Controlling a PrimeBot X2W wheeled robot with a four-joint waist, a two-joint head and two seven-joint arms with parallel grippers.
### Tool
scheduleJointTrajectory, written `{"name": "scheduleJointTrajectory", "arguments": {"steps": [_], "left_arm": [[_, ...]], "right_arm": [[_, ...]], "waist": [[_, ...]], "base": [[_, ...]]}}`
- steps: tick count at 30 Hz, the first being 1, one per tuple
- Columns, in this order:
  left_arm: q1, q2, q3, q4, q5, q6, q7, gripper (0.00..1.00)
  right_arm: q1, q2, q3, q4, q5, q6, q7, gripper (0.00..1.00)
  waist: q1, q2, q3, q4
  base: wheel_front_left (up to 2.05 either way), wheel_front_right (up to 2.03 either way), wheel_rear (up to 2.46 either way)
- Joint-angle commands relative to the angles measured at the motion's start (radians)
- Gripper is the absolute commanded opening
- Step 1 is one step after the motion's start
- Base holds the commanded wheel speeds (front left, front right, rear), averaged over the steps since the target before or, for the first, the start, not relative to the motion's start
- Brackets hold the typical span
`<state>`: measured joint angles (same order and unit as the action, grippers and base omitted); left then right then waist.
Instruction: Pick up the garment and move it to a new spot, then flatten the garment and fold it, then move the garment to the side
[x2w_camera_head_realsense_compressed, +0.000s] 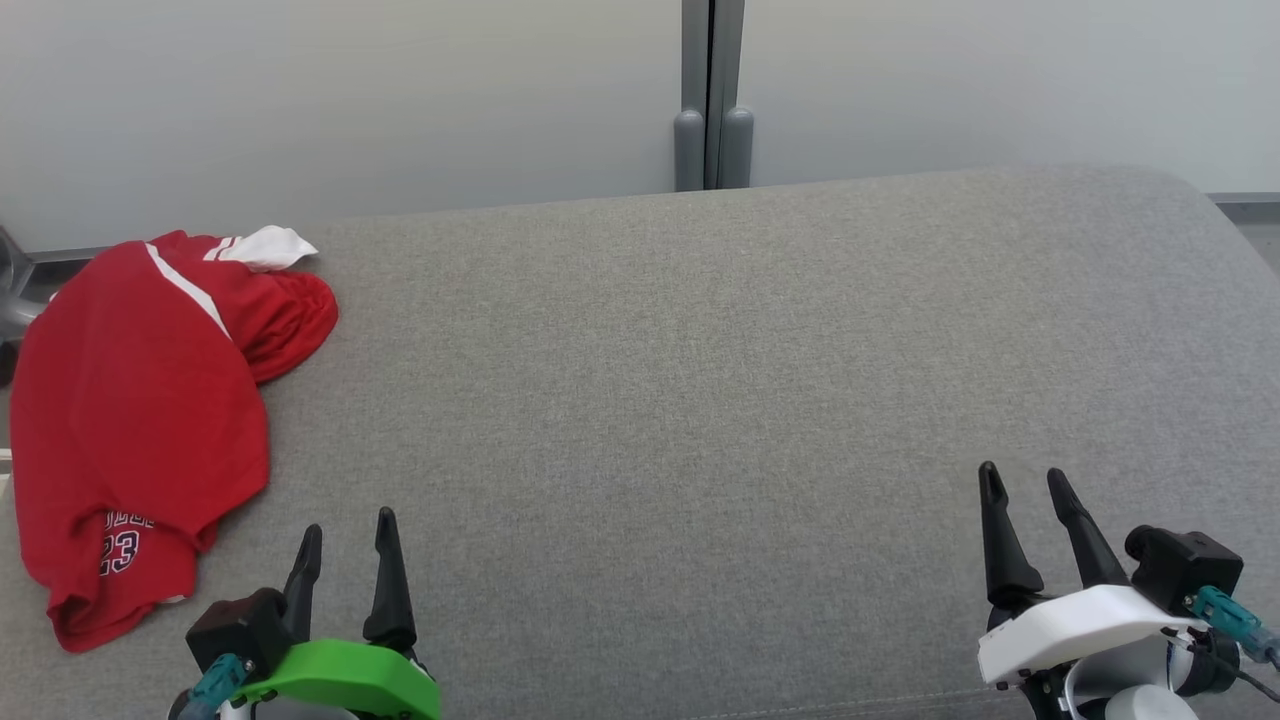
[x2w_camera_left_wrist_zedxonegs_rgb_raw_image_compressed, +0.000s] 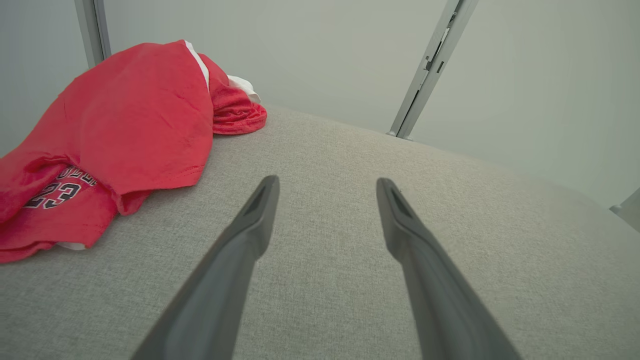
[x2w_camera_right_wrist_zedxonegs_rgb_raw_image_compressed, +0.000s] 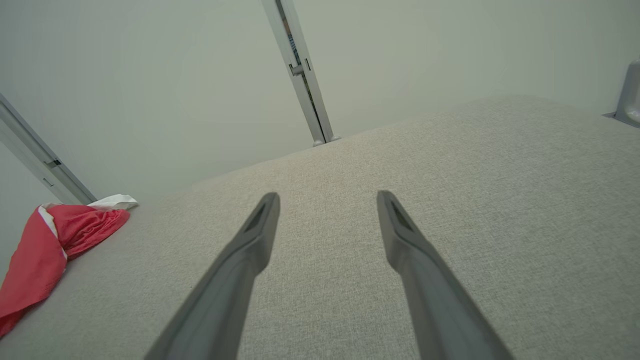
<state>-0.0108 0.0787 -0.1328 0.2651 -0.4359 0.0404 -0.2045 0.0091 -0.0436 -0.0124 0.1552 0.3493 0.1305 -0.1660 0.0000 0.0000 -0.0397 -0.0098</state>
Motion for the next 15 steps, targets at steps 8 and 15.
{"name": "scheduleJointTrajectory", "arguments": {"steps": [8, 15], "left_arm": [[0.003, 0.016, -0.008, -0.009, 0.072, 0.015, -0.018, 1.00], [0.011, 0.020, -0.014, -0.024, 0.120, 0.026, -0.019, 1.00]], "right_arm": [[-0.019, -0.007, 0.016, 0.010, -0.080, 0.000, -0.029, 1.00], [-0.018, -0.007, 0.029, 0.001, -0.136, 0.000, -0.047, 1.00]], "waist": [[0.0000, 0.0000, -0.005, 0.000], [0.0000, 0.0000, -0.009, -0.003]], "base": [[0.00, 0.00, 0.00], [0.00, 0.00, 0.00]]}}
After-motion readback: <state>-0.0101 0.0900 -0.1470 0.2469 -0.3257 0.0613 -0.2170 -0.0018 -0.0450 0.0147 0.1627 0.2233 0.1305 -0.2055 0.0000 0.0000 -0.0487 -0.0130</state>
